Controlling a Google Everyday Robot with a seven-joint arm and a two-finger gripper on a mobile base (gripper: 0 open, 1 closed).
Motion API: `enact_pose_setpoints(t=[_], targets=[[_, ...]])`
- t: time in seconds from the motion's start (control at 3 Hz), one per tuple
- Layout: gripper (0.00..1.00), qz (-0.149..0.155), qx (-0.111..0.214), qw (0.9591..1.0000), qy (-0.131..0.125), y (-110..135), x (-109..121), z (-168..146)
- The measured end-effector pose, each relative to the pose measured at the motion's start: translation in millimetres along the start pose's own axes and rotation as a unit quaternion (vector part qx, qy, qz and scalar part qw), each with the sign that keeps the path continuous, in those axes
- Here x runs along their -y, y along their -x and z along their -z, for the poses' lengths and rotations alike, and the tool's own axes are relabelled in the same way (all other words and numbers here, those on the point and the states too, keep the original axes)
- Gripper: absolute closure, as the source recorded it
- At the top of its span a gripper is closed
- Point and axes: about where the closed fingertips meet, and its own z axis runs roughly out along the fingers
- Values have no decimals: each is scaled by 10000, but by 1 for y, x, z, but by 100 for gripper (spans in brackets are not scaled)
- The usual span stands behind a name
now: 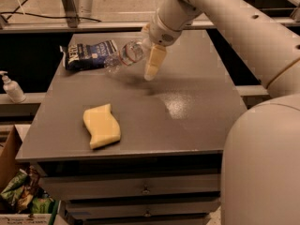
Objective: Move water bottle near blue chip bag
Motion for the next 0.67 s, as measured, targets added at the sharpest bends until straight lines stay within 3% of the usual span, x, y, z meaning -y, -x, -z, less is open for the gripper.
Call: enact_pose_setpoints(t=[0.33, 0.67], targets=[[0, 281, -774, 9964, -221, 10, 6, -2], [0, 363, -1254, 9908, -348, 5, 15, 1]])
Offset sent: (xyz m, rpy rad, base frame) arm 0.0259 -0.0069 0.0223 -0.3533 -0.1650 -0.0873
